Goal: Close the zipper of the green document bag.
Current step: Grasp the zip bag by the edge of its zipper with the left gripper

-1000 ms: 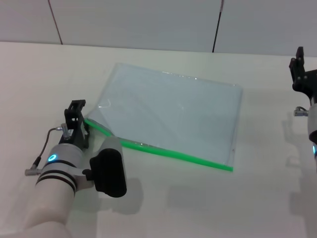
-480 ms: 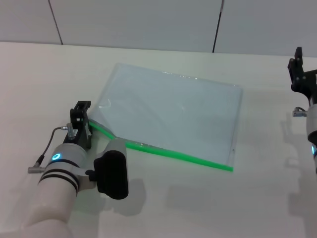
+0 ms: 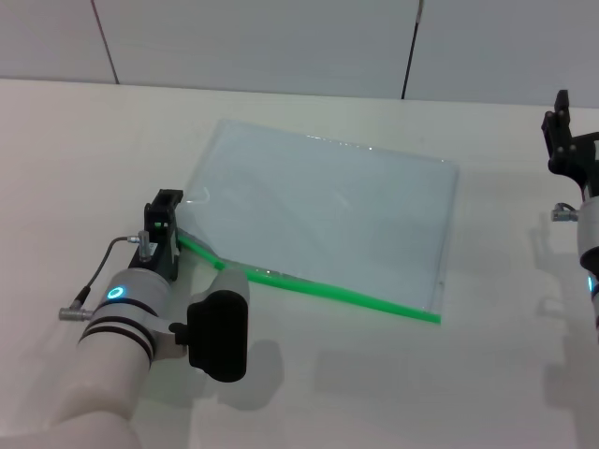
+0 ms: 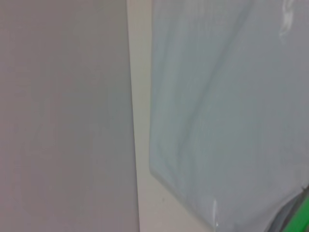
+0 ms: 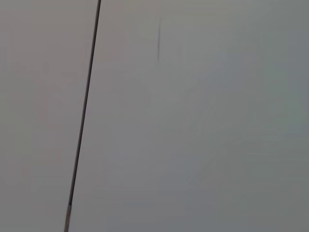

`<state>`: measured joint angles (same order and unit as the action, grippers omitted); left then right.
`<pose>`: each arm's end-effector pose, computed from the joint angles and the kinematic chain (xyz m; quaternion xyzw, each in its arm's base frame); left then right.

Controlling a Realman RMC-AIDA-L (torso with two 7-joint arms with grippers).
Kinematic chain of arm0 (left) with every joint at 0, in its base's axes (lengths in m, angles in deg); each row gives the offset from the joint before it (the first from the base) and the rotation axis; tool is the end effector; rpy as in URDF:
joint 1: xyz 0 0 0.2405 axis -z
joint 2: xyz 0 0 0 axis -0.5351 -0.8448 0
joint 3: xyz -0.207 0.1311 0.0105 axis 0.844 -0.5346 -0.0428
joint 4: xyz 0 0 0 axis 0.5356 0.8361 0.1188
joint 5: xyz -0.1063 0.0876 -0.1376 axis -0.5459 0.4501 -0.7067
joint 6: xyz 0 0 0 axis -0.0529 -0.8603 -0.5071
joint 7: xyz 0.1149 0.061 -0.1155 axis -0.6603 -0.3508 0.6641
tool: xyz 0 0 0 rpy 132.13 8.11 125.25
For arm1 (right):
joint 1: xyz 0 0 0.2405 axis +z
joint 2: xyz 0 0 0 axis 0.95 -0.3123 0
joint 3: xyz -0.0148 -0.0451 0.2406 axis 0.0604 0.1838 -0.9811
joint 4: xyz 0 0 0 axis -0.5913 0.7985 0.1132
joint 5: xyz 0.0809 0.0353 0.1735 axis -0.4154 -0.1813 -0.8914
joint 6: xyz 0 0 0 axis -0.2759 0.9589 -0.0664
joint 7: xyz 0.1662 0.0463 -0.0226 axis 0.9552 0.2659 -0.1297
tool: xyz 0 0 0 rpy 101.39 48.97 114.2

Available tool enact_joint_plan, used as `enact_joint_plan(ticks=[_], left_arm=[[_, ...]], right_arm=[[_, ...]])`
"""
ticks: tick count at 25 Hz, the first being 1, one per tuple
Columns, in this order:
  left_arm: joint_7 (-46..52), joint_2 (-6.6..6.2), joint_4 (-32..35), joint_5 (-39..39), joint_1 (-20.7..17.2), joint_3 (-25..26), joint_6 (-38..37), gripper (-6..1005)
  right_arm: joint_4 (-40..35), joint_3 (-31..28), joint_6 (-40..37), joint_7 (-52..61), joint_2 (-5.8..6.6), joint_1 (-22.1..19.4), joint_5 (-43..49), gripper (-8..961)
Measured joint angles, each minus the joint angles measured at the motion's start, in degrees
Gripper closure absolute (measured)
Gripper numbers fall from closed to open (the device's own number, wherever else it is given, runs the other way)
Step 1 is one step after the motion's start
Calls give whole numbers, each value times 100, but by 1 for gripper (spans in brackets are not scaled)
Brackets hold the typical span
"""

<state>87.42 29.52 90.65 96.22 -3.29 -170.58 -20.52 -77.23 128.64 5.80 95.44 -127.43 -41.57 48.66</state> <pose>-0.2764 0.3358 -0.0899 -0.7527 0.2251 0.3216 0.5285 0.2329 0.3511 -0.0239 -0.6356 0.1925 0.2328 0.7105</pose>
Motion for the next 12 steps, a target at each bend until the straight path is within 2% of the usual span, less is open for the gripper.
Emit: enact_joint_plan(ticks=[12], left_arm=[[-429,-2,-5,101,13,11,-210,445]], right_arm=[[-24,7,-1,0,0,0,-1,220]])
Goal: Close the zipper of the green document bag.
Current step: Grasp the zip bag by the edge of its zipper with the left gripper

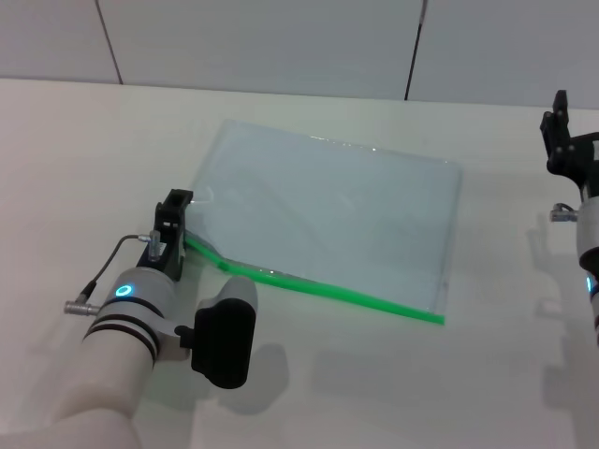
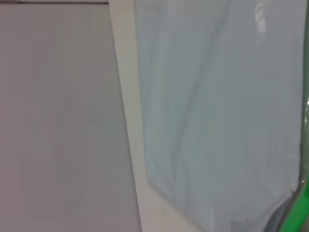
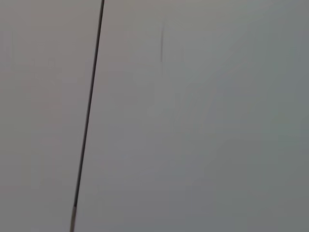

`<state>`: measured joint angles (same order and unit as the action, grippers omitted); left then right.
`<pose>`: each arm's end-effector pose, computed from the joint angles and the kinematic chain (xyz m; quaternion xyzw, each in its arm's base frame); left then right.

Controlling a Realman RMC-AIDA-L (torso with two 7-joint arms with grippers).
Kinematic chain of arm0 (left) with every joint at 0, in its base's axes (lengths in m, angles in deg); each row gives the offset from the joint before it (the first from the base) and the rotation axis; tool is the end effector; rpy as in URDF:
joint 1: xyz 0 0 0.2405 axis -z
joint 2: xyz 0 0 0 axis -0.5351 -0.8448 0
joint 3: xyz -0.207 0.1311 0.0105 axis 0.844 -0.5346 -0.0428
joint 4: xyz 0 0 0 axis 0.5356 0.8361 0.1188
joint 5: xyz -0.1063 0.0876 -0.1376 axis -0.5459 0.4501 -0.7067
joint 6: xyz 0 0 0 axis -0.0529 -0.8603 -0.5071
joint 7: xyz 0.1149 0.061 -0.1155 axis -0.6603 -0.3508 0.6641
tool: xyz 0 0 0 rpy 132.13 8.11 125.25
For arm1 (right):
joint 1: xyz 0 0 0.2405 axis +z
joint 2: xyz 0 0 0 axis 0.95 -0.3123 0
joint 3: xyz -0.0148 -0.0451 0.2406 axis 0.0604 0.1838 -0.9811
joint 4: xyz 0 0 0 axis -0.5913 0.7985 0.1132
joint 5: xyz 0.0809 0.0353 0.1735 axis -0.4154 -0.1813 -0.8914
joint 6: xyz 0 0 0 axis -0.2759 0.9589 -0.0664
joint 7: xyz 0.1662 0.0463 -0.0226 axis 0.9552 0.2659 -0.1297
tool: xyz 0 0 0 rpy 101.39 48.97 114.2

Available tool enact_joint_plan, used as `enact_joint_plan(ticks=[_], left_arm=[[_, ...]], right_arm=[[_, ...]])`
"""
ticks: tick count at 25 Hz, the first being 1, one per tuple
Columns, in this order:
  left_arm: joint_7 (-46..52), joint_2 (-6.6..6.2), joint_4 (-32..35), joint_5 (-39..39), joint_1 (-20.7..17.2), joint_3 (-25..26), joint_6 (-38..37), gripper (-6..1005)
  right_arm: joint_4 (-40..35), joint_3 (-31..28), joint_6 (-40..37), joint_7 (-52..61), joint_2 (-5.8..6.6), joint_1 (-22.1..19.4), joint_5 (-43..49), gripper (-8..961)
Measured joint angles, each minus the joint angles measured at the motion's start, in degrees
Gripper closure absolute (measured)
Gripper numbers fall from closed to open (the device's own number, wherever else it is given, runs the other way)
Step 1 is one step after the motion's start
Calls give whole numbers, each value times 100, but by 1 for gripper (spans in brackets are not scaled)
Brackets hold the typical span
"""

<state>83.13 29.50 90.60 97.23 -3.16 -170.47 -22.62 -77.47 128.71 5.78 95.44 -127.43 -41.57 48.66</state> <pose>-0.2742 0.3355 -0.0958 -0.7520 0.2634 0.3329 0.5043 0.2320 0.3507 -0.0247 -0.6363 0.1935 0.2341 0.7091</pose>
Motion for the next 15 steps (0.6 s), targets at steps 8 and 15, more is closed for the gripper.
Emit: enact_joint_plan(ticks=[8,15], left_arm=[[-188,0,-1,131,2,-4,-50,445],[-256,4,36,312,-3,-14,-133,445]], right_arm=[[-10,20,18,0,0,0,-9,220],[-11,19,19,0,0,0,-9,220]])
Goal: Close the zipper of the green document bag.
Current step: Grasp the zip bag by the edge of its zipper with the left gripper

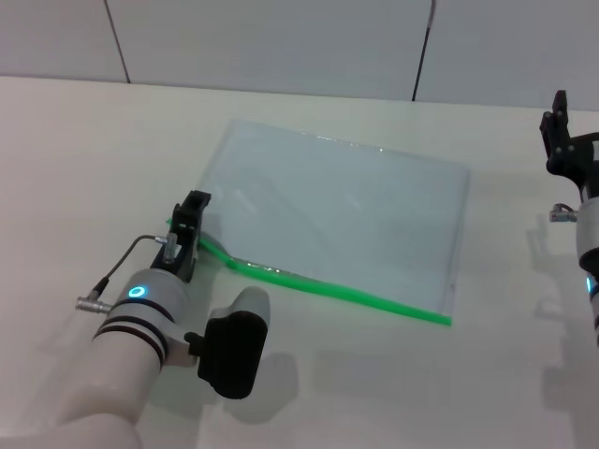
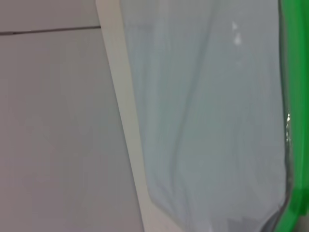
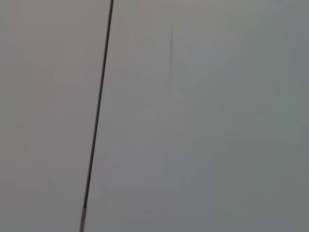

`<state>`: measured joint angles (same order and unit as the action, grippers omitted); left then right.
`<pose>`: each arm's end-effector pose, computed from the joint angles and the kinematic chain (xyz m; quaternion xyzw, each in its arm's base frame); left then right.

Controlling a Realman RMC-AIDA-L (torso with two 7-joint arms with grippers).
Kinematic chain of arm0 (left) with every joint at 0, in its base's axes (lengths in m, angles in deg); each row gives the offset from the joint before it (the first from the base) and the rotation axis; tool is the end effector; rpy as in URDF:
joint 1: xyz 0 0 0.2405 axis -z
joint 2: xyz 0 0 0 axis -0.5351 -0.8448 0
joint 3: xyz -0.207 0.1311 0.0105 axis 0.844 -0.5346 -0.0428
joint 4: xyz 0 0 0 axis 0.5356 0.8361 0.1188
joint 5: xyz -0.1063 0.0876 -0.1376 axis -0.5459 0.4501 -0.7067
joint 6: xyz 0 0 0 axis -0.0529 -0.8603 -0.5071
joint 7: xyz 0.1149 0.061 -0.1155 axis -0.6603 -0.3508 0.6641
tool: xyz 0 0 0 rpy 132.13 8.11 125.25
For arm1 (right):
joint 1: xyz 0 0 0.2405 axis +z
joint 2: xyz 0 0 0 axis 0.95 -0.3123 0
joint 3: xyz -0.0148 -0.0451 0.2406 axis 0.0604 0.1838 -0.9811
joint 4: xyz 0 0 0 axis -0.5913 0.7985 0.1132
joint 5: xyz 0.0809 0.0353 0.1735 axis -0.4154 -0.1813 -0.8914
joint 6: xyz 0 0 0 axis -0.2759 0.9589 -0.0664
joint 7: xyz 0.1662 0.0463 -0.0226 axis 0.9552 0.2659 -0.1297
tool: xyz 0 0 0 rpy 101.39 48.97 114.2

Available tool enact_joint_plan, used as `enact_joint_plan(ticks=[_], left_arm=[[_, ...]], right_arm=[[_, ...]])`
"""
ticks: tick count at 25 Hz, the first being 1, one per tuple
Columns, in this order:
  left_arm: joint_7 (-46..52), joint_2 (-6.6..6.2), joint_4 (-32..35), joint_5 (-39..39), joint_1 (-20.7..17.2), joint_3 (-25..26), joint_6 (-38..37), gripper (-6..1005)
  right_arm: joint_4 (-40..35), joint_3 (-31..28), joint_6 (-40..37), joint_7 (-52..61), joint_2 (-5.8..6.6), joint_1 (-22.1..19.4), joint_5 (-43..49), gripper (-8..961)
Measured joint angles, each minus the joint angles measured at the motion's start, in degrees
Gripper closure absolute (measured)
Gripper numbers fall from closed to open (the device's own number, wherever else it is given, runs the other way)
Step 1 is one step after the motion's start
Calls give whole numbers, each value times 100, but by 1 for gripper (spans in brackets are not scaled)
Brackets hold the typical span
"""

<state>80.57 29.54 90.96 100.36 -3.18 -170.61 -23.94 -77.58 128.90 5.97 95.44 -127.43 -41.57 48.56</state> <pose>-0.2657 0.3346 -0.1024 -0.7467 0.3071 0.3300 0.4891 0.2317 0.3502 -0.0249 -0.6363 0.1934 0.2348 0.7090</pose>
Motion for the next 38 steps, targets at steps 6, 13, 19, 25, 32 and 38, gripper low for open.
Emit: enact_joint_plan(ticks=[6,13,19,25,32,38], left_arm=[[67,2,41,104,-4,-12,-115,460],[423,2,64,381,-24,-23,49,530],[762,-13,110,562,-24,-14,583,527],[765,-16,115,539,-35,-2,657,530],[683,-20,79,505,-33,3,515,533],[626,-20,66,423,-31,4,395,535]], right_arm=[[0,0,-7,0,0,0,0,220],[27,0,-31,0,2,0,-33,220],[39,0,-43,0,9,0,-94,220],[13,5,-45,-3,8,-5,-96,220],[-18,10,-12,-158,3,-5,-91,220],[-26,10,-4,-164,0,-2,-91,220]])
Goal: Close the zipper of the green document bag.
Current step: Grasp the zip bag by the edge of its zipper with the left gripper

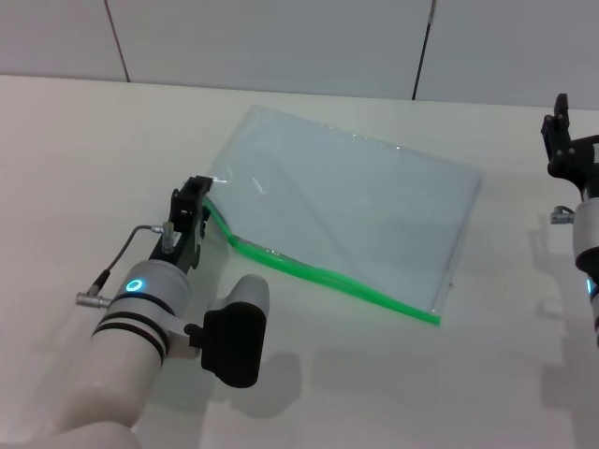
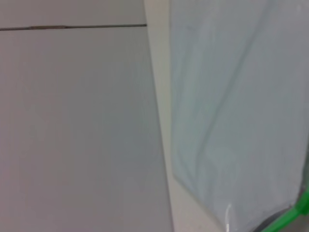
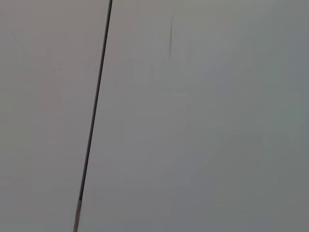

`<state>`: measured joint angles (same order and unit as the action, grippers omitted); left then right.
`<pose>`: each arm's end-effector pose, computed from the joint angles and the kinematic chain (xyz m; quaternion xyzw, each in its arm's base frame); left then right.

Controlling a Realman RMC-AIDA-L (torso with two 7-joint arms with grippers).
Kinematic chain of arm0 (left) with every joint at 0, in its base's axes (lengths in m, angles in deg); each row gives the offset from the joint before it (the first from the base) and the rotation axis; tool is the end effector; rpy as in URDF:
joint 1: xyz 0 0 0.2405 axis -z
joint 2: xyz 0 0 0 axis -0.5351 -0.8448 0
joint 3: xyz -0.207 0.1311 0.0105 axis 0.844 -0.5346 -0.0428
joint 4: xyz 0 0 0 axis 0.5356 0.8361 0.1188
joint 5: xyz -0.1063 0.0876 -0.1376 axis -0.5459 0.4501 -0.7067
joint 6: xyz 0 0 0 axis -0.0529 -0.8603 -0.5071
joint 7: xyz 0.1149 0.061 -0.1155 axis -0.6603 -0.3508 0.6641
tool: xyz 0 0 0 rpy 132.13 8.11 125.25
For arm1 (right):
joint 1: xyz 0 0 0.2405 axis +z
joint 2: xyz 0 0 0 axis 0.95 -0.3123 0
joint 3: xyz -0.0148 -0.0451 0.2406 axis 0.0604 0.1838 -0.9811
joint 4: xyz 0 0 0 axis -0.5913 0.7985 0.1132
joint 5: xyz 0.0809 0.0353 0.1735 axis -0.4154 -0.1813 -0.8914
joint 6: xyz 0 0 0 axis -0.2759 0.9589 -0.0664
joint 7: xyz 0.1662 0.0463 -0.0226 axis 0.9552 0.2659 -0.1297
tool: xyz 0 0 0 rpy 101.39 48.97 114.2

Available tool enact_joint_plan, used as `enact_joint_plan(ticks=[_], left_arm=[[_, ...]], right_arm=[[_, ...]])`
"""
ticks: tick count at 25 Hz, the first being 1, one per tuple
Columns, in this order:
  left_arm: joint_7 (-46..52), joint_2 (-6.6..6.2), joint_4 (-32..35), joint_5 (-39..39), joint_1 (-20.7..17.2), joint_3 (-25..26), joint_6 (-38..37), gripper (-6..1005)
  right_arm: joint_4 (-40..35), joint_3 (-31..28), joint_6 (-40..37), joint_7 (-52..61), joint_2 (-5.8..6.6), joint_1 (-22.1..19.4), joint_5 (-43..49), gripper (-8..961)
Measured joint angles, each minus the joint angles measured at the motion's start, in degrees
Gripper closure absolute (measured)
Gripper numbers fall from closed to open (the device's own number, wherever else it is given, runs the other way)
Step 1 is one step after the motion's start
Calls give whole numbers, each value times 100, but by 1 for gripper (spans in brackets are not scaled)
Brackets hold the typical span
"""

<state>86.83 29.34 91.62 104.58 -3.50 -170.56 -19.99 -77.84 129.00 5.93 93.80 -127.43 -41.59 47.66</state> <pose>-0.2540 0.3378 -0.0932 -0.7348 0.2936 0.2990 0.5333 0.2335 0.3497 -0.0252 -0.6368 0.1915 0.2227 0.7129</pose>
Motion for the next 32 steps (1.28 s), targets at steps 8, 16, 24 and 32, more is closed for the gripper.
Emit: enact_joint_plan(ticks=[8,16,24,32], left_arm=[[-28,0,-17,-119,-1,0,-56,538],[-69,0,-19,-279,-13,0,-45,542],[-57,0,-19,-407,-27,10,33,545],[47,0,-53,-479,-28,41,139,548]], right_arm=[[0,0,-5,-33,0,-7,0,220],[0,0,-23,-37,0,-7,1,220],[0,0,-30,-46,0,-14,10,220],[0,0,-33,-47,0,-27,22,220]])
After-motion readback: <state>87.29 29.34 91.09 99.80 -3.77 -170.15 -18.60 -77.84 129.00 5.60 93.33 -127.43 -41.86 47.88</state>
